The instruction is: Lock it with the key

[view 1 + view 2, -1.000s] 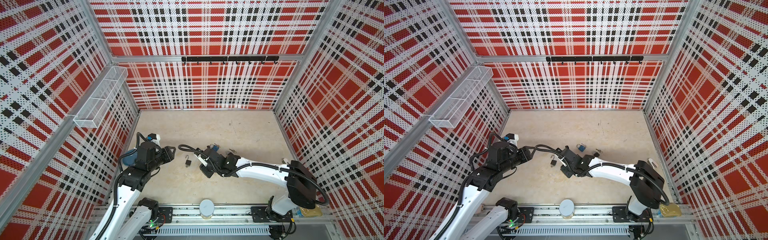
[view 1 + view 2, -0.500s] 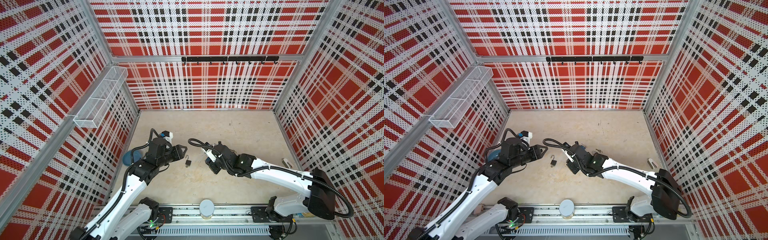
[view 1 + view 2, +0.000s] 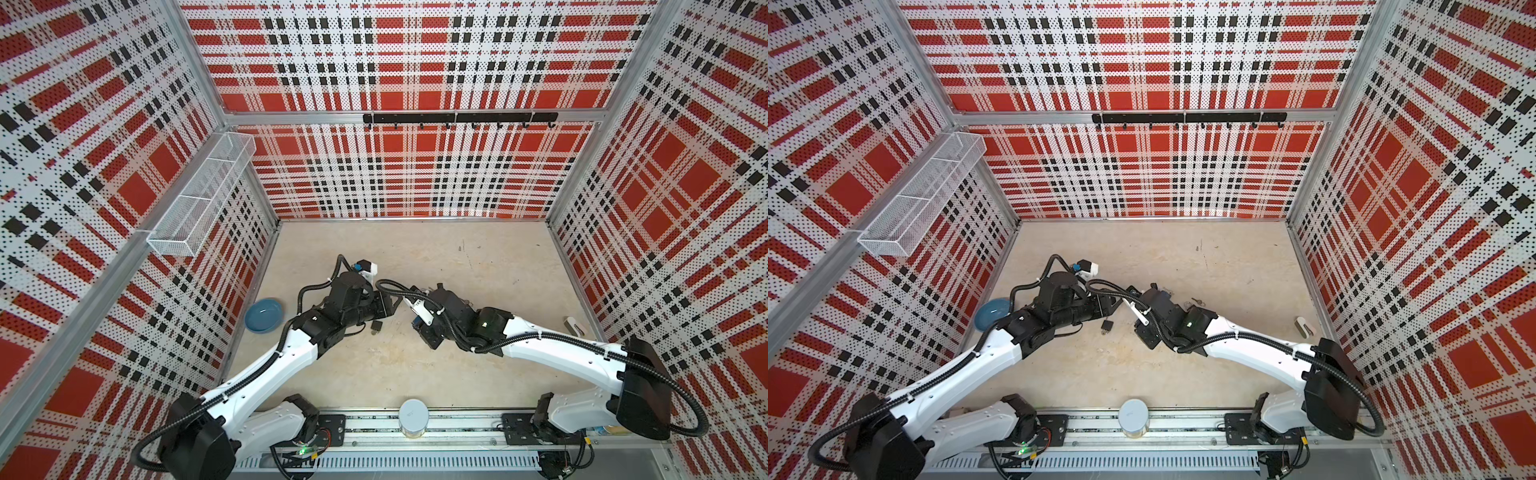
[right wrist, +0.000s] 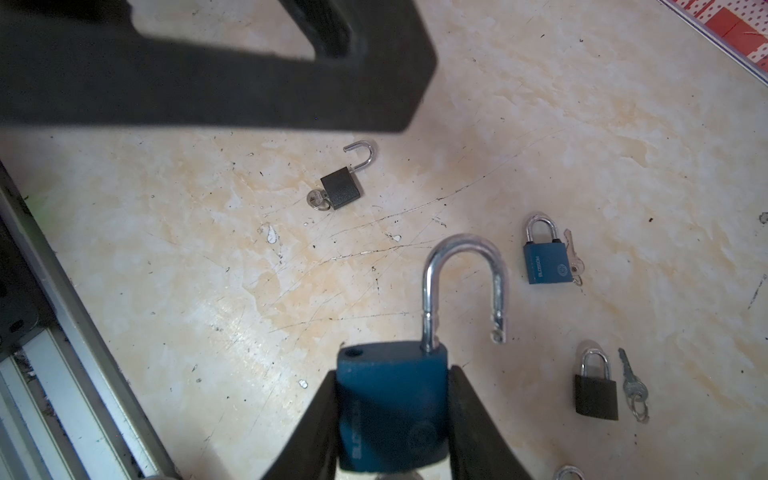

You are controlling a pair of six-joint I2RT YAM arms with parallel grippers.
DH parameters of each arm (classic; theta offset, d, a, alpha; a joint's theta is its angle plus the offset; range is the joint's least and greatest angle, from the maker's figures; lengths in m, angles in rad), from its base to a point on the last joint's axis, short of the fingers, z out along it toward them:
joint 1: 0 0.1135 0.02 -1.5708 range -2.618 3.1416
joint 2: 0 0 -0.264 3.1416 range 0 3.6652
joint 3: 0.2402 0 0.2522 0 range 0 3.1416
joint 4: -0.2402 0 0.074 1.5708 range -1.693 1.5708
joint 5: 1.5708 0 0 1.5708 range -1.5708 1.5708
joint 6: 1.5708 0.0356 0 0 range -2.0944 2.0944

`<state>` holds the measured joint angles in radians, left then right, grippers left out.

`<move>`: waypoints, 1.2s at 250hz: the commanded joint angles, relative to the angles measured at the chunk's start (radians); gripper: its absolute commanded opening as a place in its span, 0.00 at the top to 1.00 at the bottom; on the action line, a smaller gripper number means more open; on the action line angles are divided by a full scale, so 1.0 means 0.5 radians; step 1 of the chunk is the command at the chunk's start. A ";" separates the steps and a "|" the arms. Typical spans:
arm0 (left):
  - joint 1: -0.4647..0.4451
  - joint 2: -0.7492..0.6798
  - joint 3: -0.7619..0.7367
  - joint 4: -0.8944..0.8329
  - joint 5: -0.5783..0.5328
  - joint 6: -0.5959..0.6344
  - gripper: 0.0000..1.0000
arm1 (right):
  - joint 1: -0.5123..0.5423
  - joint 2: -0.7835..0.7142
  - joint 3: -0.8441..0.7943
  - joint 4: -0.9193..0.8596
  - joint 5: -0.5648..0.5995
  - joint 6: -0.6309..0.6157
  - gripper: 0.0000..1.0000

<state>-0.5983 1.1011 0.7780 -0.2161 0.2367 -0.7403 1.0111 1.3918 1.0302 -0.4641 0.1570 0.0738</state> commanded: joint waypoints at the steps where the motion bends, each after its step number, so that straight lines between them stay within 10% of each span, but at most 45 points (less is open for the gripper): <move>1: -0.028 0.033 -0.044 0.166 0.017 -0.052 0.57 | 0.005 -0.074 0.085 0.093 -0.021 -0.025 0.86; 300: -0.117 0.291 -0.080 0.501 0.104 -0.179 0.70 | 0.003 -0.052 0.156 0.120 -0.061 -0.042 0.87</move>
<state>-0.6487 1.2343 0.7403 -0.0040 0.2817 -0.8215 1.0111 1.3918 1.0679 -0.4599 0.1349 0.0700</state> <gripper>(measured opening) 0.318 0.384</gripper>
